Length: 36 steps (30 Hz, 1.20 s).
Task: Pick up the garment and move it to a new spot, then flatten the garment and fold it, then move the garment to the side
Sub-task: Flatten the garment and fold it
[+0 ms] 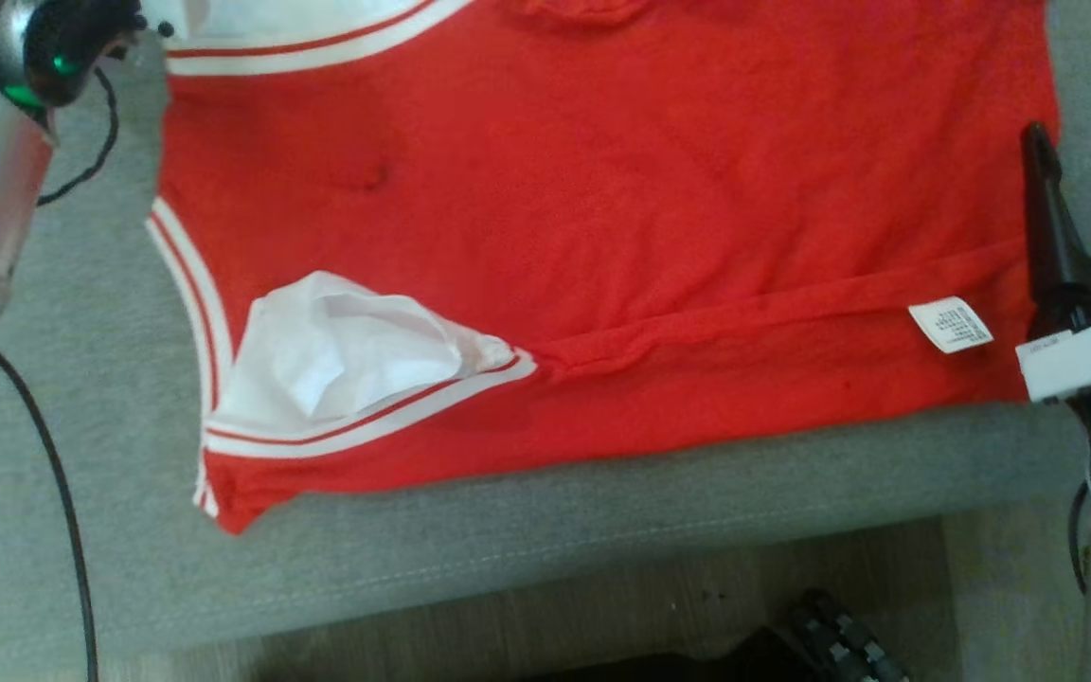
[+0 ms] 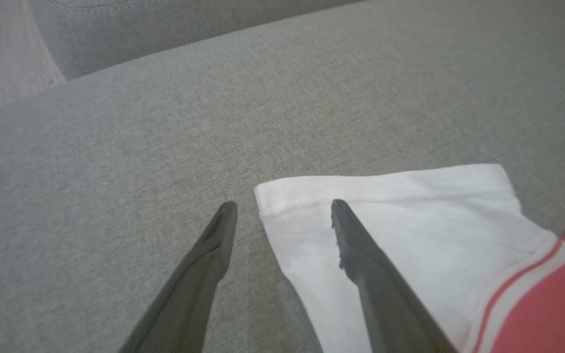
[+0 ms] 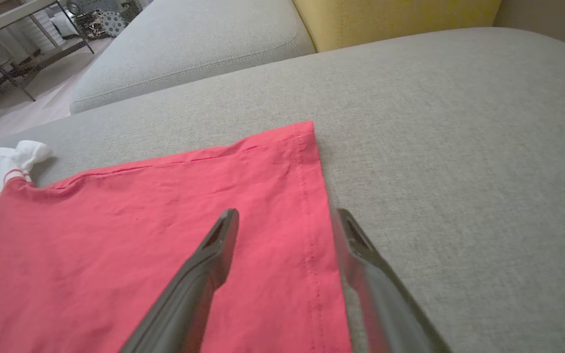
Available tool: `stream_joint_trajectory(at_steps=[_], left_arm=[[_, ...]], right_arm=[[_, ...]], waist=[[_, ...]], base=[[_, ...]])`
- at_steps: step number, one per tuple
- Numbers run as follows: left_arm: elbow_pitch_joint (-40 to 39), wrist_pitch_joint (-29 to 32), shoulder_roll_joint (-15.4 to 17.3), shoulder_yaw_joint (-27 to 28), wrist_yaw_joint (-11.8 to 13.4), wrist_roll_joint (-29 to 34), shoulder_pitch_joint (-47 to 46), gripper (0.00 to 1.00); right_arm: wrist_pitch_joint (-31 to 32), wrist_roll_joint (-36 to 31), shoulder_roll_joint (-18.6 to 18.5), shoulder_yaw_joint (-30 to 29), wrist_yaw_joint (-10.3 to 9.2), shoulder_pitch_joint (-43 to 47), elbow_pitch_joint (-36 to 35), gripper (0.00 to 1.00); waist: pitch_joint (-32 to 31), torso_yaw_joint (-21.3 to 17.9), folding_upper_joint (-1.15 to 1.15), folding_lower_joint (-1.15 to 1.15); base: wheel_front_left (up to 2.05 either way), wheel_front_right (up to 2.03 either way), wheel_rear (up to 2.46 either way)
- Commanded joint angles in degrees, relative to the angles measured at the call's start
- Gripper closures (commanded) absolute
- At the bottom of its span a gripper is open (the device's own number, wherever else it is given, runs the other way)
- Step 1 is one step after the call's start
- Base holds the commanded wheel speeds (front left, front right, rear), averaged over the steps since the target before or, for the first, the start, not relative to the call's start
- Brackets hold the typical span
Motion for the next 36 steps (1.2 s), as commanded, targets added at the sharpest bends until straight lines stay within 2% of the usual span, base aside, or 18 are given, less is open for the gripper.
stream_joint_trajectory(at_steps=[1,7,11,12,13,14,15,20,25,31,36], left_arm=[[-0.3,0.4,2.1,1.2,-0.3,1.0,-3.2,0.0],[5.8,0.6,2.5,-0.9,-1.1,3.7,-6.0,0.0],[8.5,1.2,2.1,-1.2,-2.0,3.1,-6.6,0.0],[9.0,1.5,2.0,-1.3,-2.3,2.9,-6.7,0.07],[9.4,1.8,1.8,-1.3,-2.5,2.6,-6.8,0.44],[9.8,2.3,1.6,-1.4,-2.8,2.2,-6.8,0.65],[10.0,2.9,1.3,-1.5,-3.2,1.7,-6.8,1.0],[10.3,0.5,0.9,-1.0,-4.0,0.8,-7.2,1.0],[11.0,-2.9,0.6,-0.8,-4.4,0.7,-7.4,1.0],[11.3,-5.0,0.1,-1.3,-5.0,0.7,-8.0,1.0],[11.6,-5.7,-0.3,-2.2,-5.4,0.5,-8.1,1.0]], right_arm=[[-0.6,0.4,-0.8,1.2,0.34,-0.2,-1.7,0.0],[-1.4,0.5,-1.0,1.6,0.34,-1.0,-0.9,0.0],[-1.7,0.5,-1.0,1.7,0.34,-1.3,-0.6,0.0],[-1.7,0.5,-1.0,1.7,0.34,-1.4,-0.5,0.0],[-1.7,0.5,-1.0,1.6,0.34,-1.5,-0.5,0.0],[-1.6,0.5,-1.1,1.6,0.34,-1.6,-0.5,0.0],[-1.4,0.6,-1.2,1.6,0.34,-1.8,-0.5,0.0],[2.1,2.2,-1.1,1.8,0.34,-6.0,0.9,0.0],[10.8,2.8,-0.7,2.3,0.34,-17.0,8.5,0.0],[22.1,-2.0,-2.2,4.3,0.34,-30.6,21.6,0.0],[27.1,-7.2,-3.2,4.0,0.34,-37.5,29.0,0.0]], waist=[[1.0,-1.2,0.0,-0.02],[1.5,-2.5,0.0,-0.02],[1.7,-2.9,0.0,-0.02],[1.7,-3.0,0.0,-0.02],[1.7,-2.9,0.0,-0.02],[1.7,-2.9,0.0,-0.02],[1.6,-2.8,0.0,-0.02],[0.9,-2.8,0.0,-0.02],[-0.3,-2.6,0.0,-0.02],[-1.1,-1.6,0.0,-0.02],[-1.8,-0.7,0.0,-0.02]], base=[[0.0,0.0,0.0],[0.0,0.0,0.0],[0.0,0.0,0.0],[0.0,0.0,0.0],[0.0,0.0,0.0],[0.0,0.0,0.0],[0.0,0.0,0.0],[0.0,0.0,0.0],[0.0,0.0,0.0],[0.0,0.0,0.0],[0.0,0.0,0.0]])
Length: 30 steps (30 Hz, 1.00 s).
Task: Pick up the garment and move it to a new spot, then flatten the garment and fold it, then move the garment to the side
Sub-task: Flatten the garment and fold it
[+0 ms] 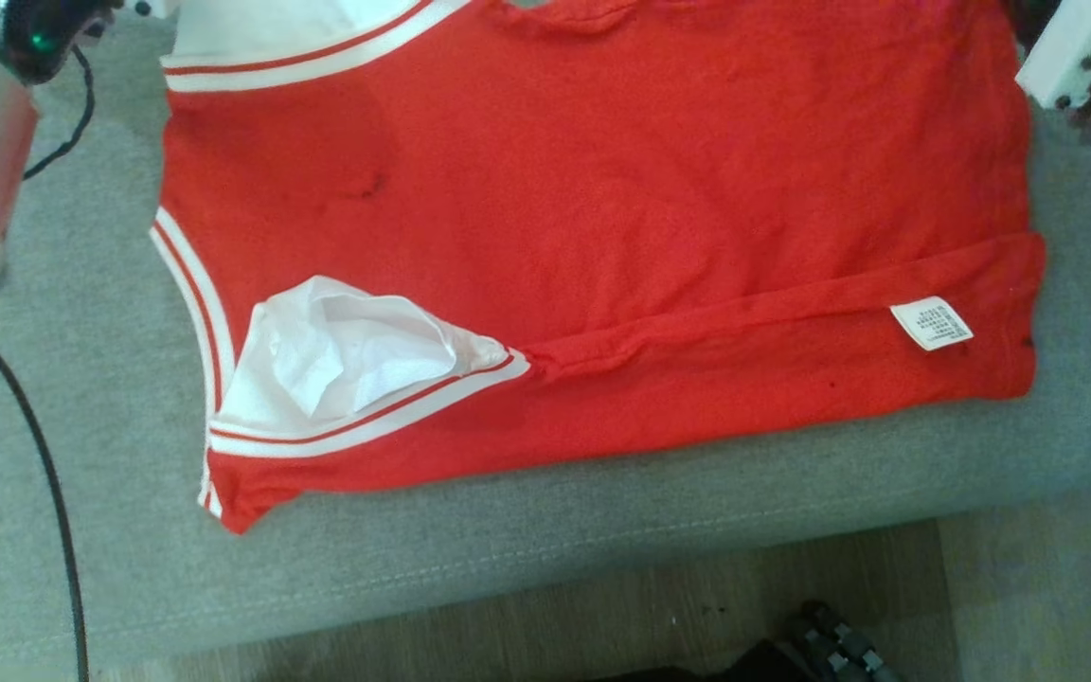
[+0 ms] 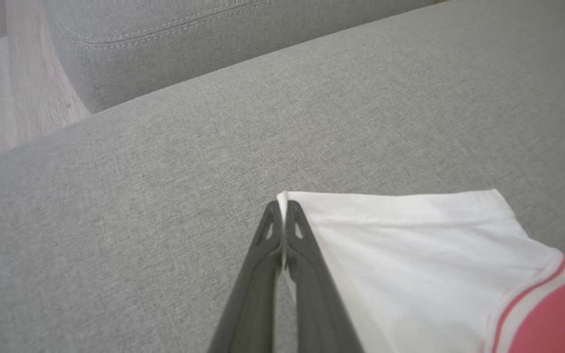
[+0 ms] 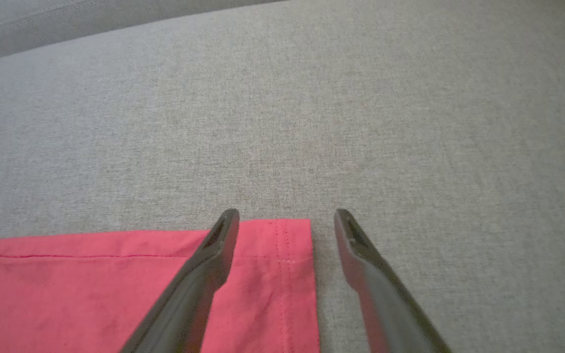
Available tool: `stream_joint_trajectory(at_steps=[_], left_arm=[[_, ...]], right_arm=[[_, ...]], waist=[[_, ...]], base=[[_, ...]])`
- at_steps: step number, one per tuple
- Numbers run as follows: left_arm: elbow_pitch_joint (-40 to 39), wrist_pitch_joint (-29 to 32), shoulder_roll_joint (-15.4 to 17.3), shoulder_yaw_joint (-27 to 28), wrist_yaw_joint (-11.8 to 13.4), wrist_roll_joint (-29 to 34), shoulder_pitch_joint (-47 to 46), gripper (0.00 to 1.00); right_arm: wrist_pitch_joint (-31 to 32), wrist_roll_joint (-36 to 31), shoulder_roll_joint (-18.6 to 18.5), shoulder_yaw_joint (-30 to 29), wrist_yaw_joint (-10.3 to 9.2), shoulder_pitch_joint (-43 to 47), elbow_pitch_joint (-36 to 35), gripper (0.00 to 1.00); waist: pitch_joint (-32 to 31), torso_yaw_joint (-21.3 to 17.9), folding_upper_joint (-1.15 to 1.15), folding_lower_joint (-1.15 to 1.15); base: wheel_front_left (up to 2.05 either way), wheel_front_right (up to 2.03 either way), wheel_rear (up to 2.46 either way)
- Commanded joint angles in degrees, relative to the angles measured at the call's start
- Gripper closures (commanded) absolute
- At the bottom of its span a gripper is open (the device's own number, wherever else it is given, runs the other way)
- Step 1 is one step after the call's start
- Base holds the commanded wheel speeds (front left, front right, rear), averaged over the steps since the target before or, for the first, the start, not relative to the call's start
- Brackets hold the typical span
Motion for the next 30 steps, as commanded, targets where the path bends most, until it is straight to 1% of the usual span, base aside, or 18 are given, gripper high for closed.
stream_joint_trajectory(at_steps=[1,5,6,7,8,9,10,12,13,14,15,16,19,23,30], left_arm=[[-1.1,-0.5,1.8,1.1,-0.2,-0.3,-2.6,1.0],[-0.6,-1.0,1.5,0.6,-0.3,-0.7,-2.5,1.0],[-0.5,-1.1,1.5,0.5,-0.4,-0.8,-2.5,1.0],[-0.4,-1.1,1.5,0.3,-0.4,-0.9,-2.5,1.0],[-0.3,-1.1,1.4,0.2,-0.4,-1.0,-2.6,1.0],[-0.2,-1.1,1.4,0.1,-0.5,-1.1,-2.6,1.0],[-0.2,-1.0,1.4,0.0,-0.5,-1.2,-2.7,1.0],[-0.1,-1.0,1.4,-0.3,-0.5,-1.4,-2.9,1.0],[-0.1,-1.1,1.4,-0.4,-0.5,-1.5,-3.0,1.0],[0.0,-1.1,1.4,-0.5,-0.5,-1.6,-3.0,1.0],[0.1,-1.1,1.4,-0.6,-0.6,-1.6,-3.1,1.0],[0.1,-1.1,1.5,-0.8,-0.6,-1.6,-3.2,1.0],[0.1,-2.0,1.6,-1.1,-0.6,-1.5,-3.6,1.0],[-0.2,-4.8,2.0,-1.3,-0.6,-1.2,-4.4,1.0],[-0.9,-13.6,2.2,-1.1,-0.7,0.0,-7.0,1.0]], right_arm=[[0.9,-1.1,0.0,0.3,0.34,-1.2,-0.9,0.0],[2.5,-2.3,1.0,-1.1,0.34,-2.5,2.5,0.0],[2.9,-2.3,1.3,-1.5,0.34,-2.6,3.2,0.02],[3.1,-2.5,1.5,-1.8,0.34,-2.5,3.7,0.16],[3.1,-2.6,1.7,-2.1,0.34,-2.5,4.2,0.18],[3.0,-2.8,1.8,-2.4,0.34,-2.5,4.5,0.14],[2.9,-2.8,1.9,-2.7,0.34,-2.6,4.8,0.14],[2.4,-2.2,2.3,-3.0,0.34,-2.8,5.3,0.21],[2.1,-1.7,2.5,-2.9,0.34,-2.9,5.6,0.31],[1.8,-1.3,2.5,-2.6,0.34,-3.0,5.8,0.52],[1.4,-0.9,2.5,-2.2,0.34,-3.1,5.9,0.69],[0.9,-0.5,2.4,-1.7,0.34,-3.2,6.0,1.0],[-1.1,0.6,1.6,-0.5,0.34,-3.8,6.0,1.0],[-4.3,2.3,0.6,0.1,0.34,-5.1,6.4,1.0],[-11.0,5.3,-0.9,-0.5,0.34,-8.4,8.3,1.0]], waist=[[-0.3,0.3,0.0,0.0],[-0.9,0.6,0.0,0.0],[-0.9,0.6,0.0,0.0],[-0.9,0.6,0.0,0.0],[-1.0,0.7,0.0,0.0],[-1.0,0.7,0.0,0.0],[-0.9,0.7,0.0,0.0],[-0.8,0.9,0.0,0.0],[-0.7,1.0,0.0,0.0],[-0.6,1.0,0.0,0.0],[-0.5,1.1,0.0,0.0],[-0.4,1.2,0.0,0.0],[-0.2,1.4,0.0,0.0],[-0.1,1.7,0.0,0.0],[0.2,2.6,0.0,0.0]], base=[[0.0,0.0,0.0],[0.0,0.0,0.0],[0.0,0.0,0.0],[0.0,0.0,0.0],[0.0,0.0,0.0],[0.0,0.0,0.0],[0.0,0.0,0.0],[0.0,0.0,0.0],[0.0,0.0,0.0],[0.0,0.0,0.0],[0.0,0.0,0.0],[0.0,0.0,0.0],[0.0,0.0,0.0],[0.0,0.0,0.0],[0.0,0.0,0.0]])
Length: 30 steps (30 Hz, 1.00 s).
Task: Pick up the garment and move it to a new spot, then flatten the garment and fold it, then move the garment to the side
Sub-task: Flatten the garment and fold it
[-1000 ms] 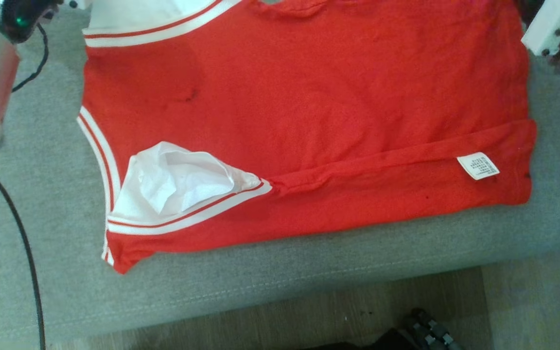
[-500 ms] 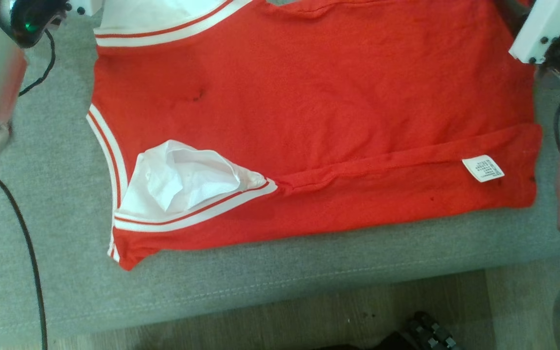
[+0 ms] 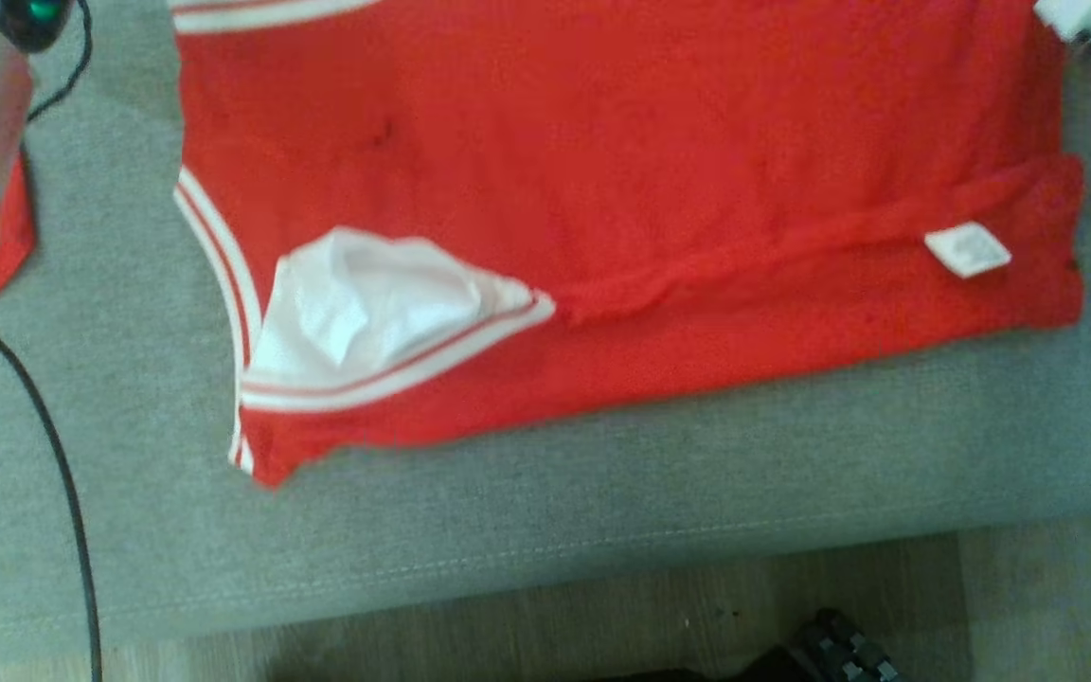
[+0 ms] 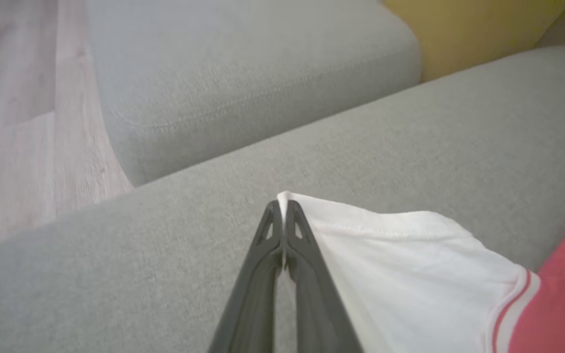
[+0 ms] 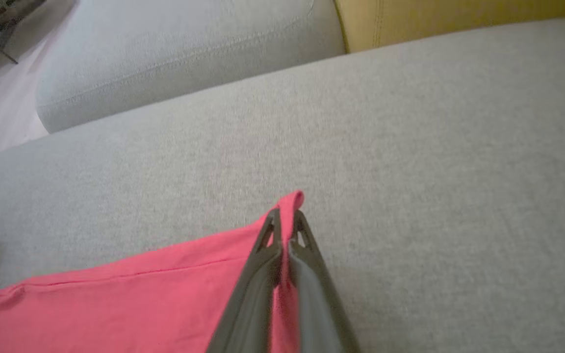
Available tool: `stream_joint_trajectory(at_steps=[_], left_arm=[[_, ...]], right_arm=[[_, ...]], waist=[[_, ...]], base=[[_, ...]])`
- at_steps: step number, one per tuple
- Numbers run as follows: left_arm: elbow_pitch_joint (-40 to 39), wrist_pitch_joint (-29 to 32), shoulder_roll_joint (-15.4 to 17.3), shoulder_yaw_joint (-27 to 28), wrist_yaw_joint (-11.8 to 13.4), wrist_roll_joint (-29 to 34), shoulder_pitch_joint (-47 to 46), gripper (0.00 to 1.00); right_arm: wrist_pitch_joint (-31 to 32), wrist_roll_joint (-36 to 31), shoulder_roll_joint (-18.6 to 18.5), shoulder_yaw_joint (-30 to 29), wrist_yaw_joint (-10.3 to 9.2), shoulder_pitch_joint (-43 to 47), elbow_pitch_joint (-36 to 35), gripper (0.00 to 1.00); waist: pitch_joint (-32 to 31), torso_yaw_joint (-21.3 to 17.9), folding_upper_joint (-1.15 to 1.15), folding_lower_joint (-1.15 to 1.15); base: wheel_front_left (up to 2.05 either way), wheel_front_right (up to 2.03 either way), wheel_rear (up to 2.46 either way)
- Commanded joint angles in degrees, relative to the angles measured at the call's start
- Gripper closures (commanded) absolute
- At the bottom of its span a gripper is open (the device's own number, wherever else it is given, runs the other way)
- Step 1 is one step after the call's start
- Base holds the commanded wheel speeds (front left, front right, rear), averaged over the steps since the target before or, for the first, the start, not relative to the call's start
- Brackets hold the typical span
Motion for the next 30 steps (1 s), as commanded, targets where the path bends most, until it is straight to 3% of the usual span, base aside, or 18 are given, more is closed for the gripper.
stream_joint_trajectory(at_steps=[1,6,12,22,30], left_arm=[[-1.7,-0.9,2.6,1.8,0.1,0.4,-3.8,1.0],[-2.2,-7.3,1.6,3.1,0.1,-1.2,-4.7,1.0],[-8.0,-5.9,2.3,3.3,0.1,-10.0,-0.2,1.0],[-26.3,-0.9,10.7,4.7,0.5,-21.5,11.8,1.0],[-44.9,2.9,17.2,6.3,6.6,-28.8,24.2,1.0]], right_arm=[[-0.7,0.6,-0.4,0.1,0.35,-1.7,-2.0,1.0],[-4.3,3.2,-1.4,-0.3,0.35,-3.2,-0.8,1.0],[-3.8,8.0,-4.0,0.7,0.35,-0.6,-1.5,1.0],[-0.3,13.6,-9.3,1.5,0.35,7.1,-4.7,1.0],[2.2,16.8,-13.1,1.9,0.35,14.9,-10.0,1.0]], waist=[[0.1,0.2,0.0,0.0],[-0.1,1.6,0.0,0.0],[-1.9,3.6,0.0,0.0],[-5.6,6.4,0.0,0.0],[-7.5,8.1,0.0,0.0]], base=[[0.0,0.0,0.0],[0.0,0.0,0.0],[0.0,0.0,0.0],[0.0,0.0,0.0],[0.0,0.0,0.0]])
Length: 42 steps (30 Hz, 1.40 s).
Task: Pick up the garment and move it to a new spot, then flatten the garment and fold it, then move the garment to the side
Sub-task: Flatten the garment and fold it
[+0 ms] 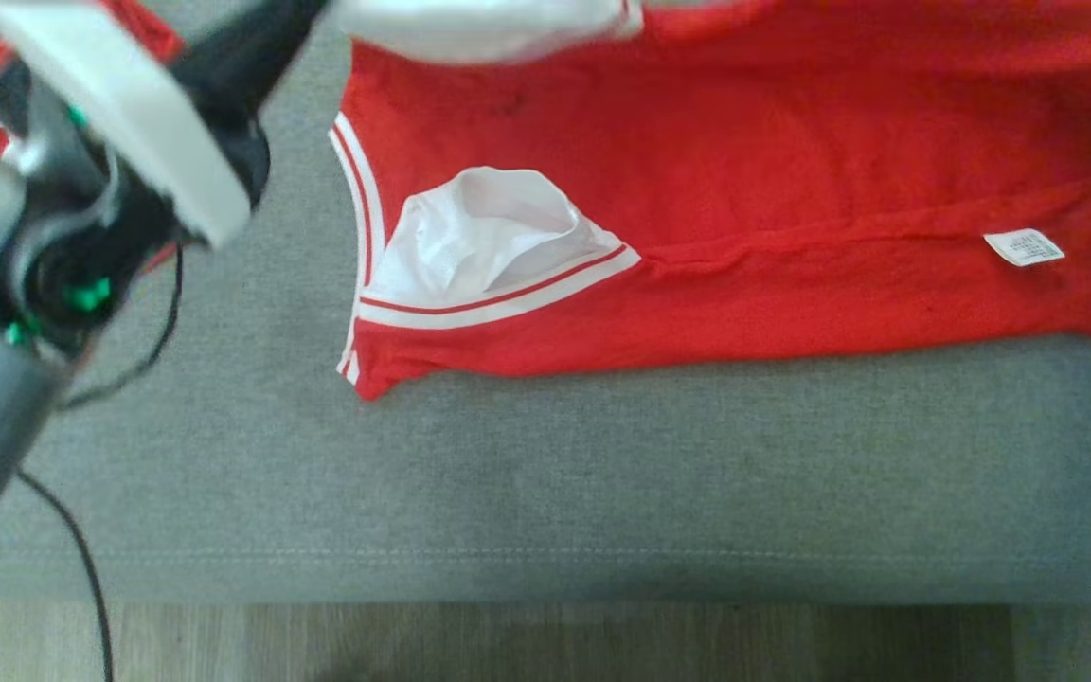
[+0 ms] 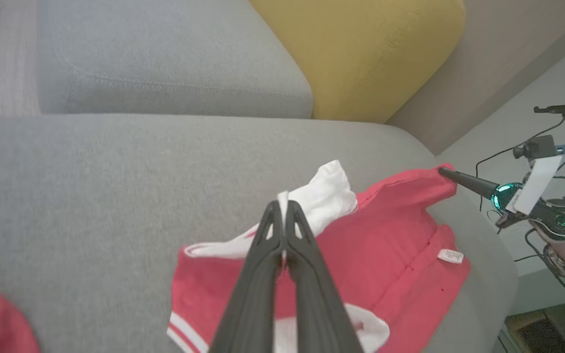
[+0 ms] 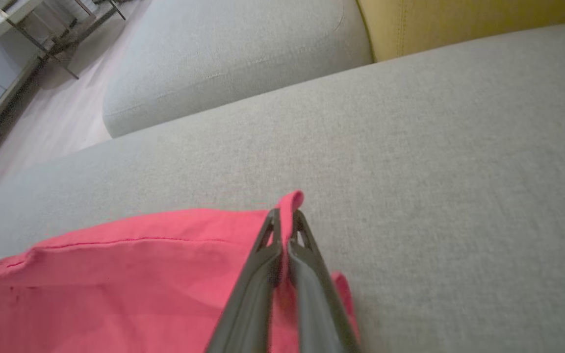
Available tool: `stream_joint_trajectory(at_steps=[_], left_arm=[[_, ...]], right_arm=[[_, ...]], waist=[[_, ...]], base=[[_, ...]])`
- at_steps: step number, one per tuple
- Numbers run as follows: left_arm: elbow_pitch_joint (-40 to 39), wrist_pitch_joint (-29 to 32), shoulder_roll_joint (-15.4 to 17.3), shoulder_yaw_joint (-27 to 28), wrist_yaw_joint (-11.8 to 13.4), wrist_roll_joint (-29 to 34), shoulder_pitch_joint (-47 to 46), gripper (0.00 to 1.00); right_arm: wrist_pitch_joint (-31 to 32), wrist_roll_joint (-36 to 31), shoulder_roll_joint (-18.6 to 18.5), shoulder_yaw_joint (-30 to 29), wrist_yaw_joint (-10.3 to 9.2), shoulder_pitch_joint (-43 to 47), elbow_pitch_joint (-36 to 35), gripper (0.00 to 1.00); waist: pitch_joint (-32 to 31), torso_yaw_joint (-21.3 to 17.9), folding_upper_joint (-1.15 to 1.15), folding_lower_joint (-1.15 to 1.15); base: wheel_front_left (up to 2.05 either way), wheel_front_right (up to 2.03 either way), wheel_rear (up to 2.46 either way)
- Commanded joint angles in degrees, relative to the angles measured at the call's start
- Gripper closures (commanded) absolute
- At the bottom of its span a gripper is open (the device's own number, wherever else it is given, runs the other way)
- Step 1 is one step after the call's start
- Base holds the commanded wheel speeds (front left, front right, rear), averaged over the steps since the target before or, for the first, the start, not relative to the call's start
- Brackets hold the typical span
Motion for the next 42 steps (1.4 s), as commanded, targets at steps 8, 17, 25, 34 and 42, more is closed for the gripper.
stream_joint_trajectory(at_steps=[8,17,25,34,42], left_arm=[[-15.7,-0.7,9.4,3.3,6.3,-3.0,10.8,1.0],[-19.9,-3.1,11.4,0.9,8.9,-2.1,19.2,1.0],[-14.2,-10.1,6.9,-1.0,10.7,3.6,21.2,0.0],[-9.7,-25.9,0.1,-0.9,21.3,14.9,29.1,0.0],[-10.5,-27.1,-10.0,3.9,27.0,30.9,37.9,0.0]], right_arm=[[2.7,1.7,-4.3,-2.8,0.35,11.6,-9.7,1.0],[5.2,-0.1,-2.1,-6.8,0.35,19.5,-15.2,1.0],[1.3,-4.4,2.8,-10.4,0.35,20.7,-17.1,0.0],[-12.5,-7.9,12.5,-15.6,0.35,29.1,-23.6,0.0],[-17.7,-9.6,18.2,-19.1,0.35,33.9,-19.7,0.0]], waist=[[-1.0,1.1,-0.01,0.0],[-0.6,0.7,-0.01,0.0],[-1.3,0.9,-0.01,0.0],[-7.5,0.4,-0.01,0.0],[-12.2,3.0,-0.01,0.0]], base=[[0.0,0.0,0.0],[0.0,0.0,0.0],[0.0,0.0,0.0],[0.0,0.0,0.0],[0.0,0.0,0.0]])
